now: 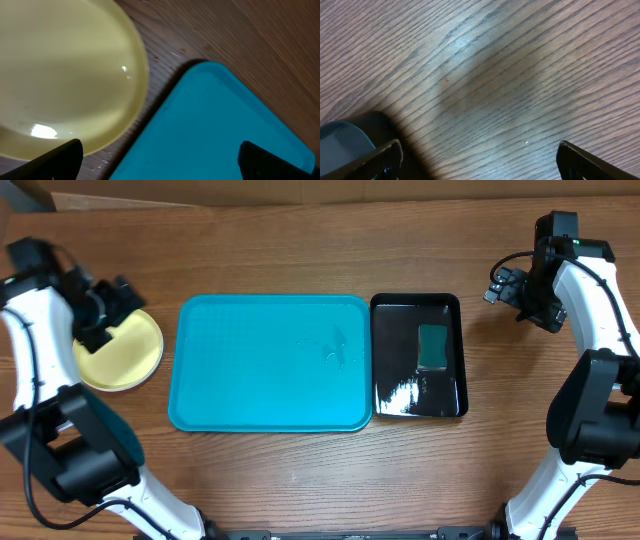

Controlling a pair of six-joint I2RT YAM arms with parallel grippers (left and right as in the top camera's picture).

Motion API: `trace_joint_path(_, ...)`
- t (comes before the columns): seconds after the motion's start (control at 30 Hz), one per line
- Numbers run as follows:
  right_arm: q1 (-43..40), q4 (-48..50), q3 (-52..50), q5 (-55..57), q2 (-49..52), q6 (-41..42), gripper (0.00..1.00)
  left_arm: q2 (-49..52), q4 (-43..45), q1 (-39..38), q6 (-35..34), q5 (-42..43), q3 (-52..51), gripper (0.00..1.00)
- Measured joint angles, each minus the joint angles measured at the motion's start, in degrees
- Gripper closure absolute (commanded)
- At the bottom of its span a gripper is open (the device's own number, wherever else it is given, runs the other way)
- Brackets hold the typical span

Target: Clean dirty plates on tray and stack at the side

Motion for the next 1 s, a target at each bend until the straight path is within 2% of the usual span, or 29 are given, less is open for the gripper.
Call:
trace_joint_path(0.3,0.00,-0.02,0.00,0.00,0.00,0.02,0.00,0.00,-0.15,-6.82,0.42,1.20,0.00,0.00)
trace_joint_path(1.0,0.17,0.00,0.00,-0.02,0.00,0.00,0.00,0.00,-0.15,-7.78,0.87,1.22,0.00,0.00)
